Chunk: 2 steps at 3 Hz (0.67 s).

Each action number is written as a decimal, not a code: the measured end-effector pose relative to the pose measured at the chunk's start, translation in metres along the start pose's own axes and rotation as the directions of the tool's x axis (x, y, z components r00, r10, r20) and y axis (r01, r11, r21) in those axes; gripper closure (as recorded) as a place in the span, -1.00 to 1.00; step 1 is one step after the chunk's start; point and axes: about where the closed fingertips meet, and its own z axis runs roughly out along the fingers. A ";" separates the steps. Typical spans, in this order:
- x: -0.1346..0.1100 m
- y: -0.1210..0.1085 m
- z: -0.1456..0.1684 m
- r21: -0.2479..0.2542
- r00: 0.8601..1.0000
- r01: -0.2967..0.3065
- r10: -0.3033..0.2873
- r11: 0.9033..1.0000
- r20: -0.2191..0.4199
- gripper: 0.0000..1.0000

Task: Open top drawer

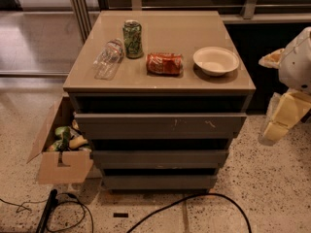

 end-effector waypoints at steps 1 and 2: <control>0.013 0.003 0.036 -0.002 0.993 -0.026 0.026 1.000 0.117 -1.00; 0.026 0.004 0.067 0.000 0.971 -0.055 0.054 0.998 0.232 -1.00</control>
Offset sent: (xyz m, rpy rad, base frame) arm 0.0196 -0.0169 -0.1091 0.3807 -0.0971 -0.0071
